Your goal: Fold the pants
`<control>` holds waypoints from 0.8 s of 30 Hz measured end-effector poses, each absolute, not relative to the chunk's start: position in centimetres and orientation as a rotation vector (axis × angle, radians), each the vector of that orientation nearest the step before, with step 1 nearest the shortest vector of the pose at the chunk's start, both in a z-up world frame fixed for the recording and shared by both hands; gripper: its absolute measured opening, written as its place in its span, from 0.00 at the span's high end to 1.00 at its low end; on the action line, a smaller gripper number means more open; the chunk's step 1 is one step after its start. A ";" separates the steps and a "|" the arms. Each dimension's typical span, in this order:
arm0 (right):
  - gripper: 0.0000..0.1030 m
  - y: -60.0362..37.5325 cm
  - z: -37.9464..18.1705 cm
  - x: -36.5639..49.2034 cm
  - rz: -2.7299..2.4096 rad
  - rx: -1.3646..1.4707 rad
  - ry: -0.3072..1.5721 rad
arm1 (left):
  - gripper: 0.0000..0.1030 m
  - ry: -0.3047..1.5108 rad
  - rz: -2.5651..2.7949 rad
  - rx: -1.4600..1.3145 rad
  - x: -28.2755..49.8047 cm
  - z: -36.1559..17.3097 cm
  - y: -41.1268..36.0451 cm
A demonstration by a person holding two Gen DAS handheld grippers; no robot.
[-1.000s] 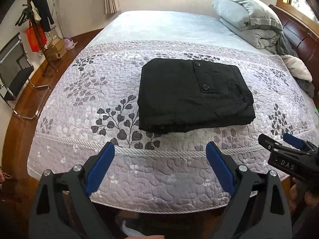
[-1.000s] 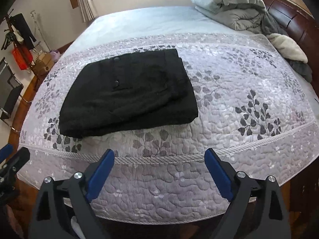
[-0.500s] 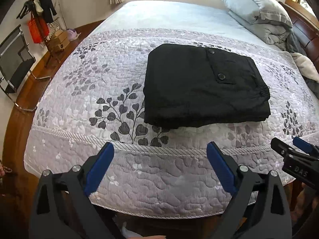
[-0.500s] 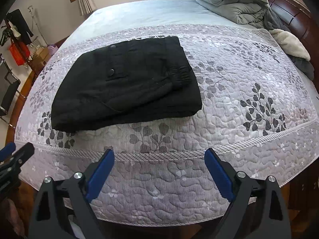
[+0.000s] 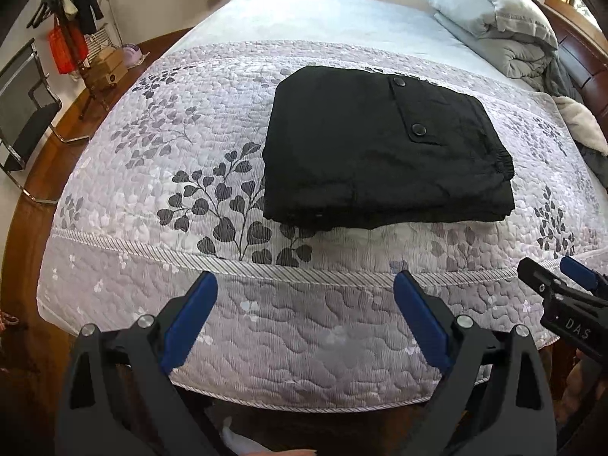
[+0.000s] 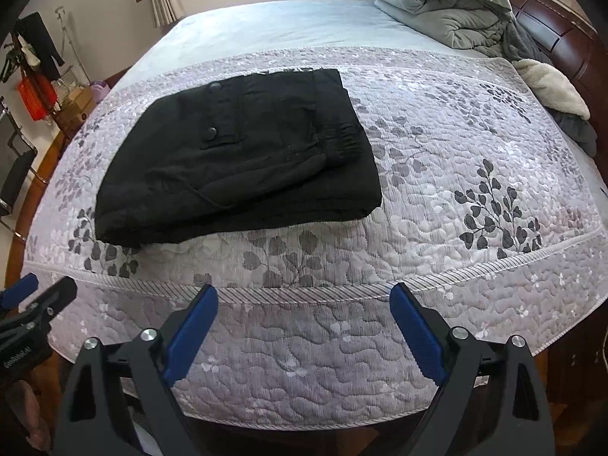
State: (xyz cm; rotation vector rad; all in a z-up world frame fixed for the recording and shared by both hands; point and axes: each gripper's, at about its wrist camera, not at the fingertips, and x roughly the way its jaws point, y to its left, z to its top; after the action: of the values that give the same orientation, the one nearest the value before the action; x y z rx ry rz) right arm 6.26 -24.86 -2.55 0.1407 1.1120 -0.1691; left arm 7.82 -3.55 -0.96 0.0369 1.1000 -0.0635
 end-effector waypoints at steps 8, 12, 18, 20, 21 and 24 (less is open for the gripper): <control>0.10 -25.1 -1.8 7.1 -0.183 0.131 1.081 | 0.09 1.079 -0.050 0.020 9.3 0.0 -3.5; 0.10 -24.9 -1.9 7.0 -0.169 0.120 1.086 | 0.09 1.071 -0.055 0.035 9.0 0.3 -3.8; 0.10 -24.8 -2.1 6.9 -0.169 0.125 1.092 | 0.09 1.070 -0.061 0.035 8.5 0.4 -3.8; 0.10 -25.0 -2.0 6.8 -0.174 0.126 1.090 | 0.09 1.069 -0.059 0.041 8.5 0.3 -3.9; 0.10 -25.1 -2.0 6.8 -0.176 0.129 1.089 | 0.09 1.069 -0.059 0.044 8.5 0.3 -3.9; 0.10 -25.2 -2.0 6.9 -0.179 0.131 1.089 | 0.09 1.071 -0.061 0.039 8.5 0.4 -4.0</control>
State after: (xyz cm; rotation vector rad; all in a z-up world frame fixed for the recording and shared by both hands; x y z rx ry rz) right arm 6.85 -25.16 -2.01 0.1315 1.0891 -0.1794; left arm 8.52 -3.97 0.40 0.0393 1.0709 -0.0610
